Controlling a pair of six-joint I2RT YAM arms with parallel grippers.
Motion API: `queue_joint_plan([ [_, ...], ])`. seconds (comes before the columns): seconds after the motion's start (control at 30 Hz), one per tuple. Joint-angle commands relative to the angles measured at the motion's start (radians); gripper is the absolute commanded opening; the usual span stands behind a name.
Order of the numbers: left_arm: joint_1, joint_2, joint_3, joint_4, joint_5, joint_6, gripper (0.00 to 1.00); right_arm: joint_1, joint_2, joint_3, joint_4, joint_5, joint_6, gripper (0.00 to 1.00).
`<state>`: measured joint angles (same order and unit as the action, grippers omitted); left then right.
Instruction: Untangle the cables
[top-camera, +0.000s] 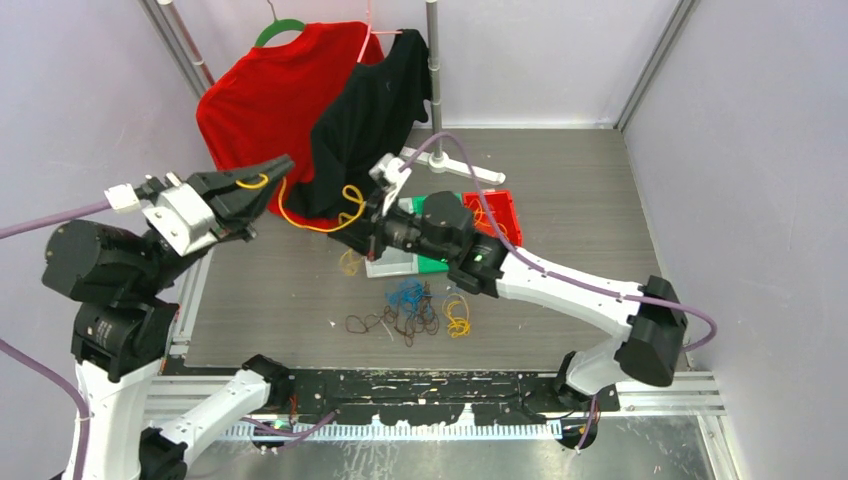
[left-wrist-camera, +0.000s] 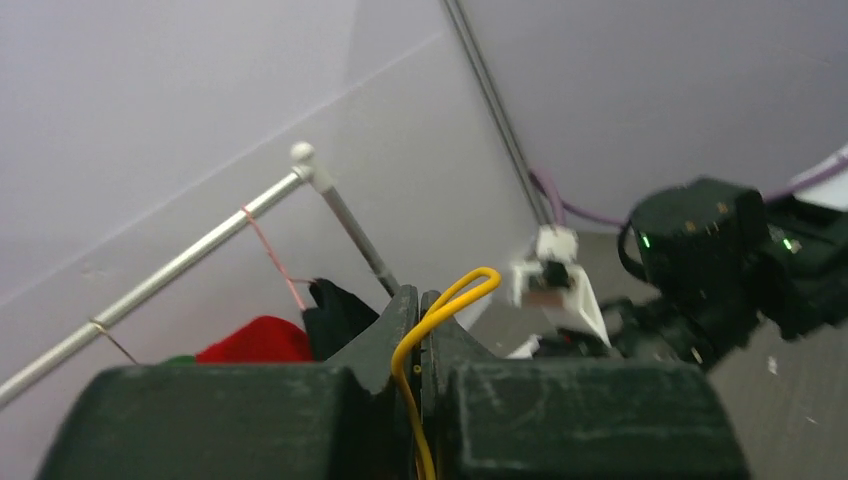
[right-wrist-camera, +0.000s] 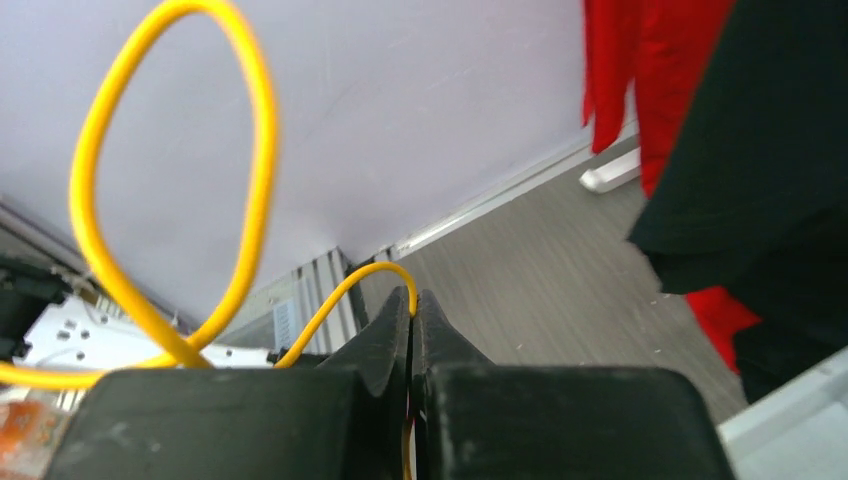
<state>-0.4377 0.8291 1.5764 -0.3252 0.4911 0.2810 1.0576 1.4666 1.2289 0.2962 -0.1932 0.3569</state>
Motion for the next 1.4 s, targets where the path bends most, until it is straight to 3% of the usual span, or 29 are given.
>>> queue_joint_plan([
  [0.0,-0.003,-0.035,-0.106,-0.127,0.107,-0.114,0.08,-0.08,-0.132,-0.028,0.102,0.036,0.084,0.01],
  [0.07,-0.003,-0.01,-0.121,-0.264,0.259,-0.113,0.19,-0.12,-0.164,-0.056,0.135,0.038,0.139,0.01],
  [0.17,-0.003,0.044,-0.123,-0.443,0.409,-0.082,0.56,-0.19,-0.203,-0.099,0.184,0.027,0.245,0.01],
  [0.3,-0.003,0.11,-0.061,-0.591,0.356,0.031,0.85,-0.273,-0.279,-0.134,0.124,0.061,0.269,0.01],
  [0.43,-0.003,0.115,-0.037,-0.7,0.275,0.185,1.0,-0.368,-0.355,-0.099,-0.137,0.125,0.195,0.01],
  [0.57,-0.002,0.076,-0.068,-0.753,0.215,0.252,0.99,-0.447,-0.39,-0.053,-0.378,0.237,0.096,0.01],
  [0.83,-0.003,0.011,-0.11,-0.766,0.2,0.28,0.99,-0.605,-0.349,0.017,-0.575,0.323,0.066,0.01],
  [1.13,-0.003,-0.03,-0.112,-0.78,0.175,0.288,1.0,-0.655,-0.289,-0.04,-0.486,0.432,-0.041,0.01],
  [1.37,-0.003,-0.052,-0.119,-0.785,0.161,0.306,0.99,-0.713,-0.242,0.013,-0.478,0.39,-0.008,0.01],
])
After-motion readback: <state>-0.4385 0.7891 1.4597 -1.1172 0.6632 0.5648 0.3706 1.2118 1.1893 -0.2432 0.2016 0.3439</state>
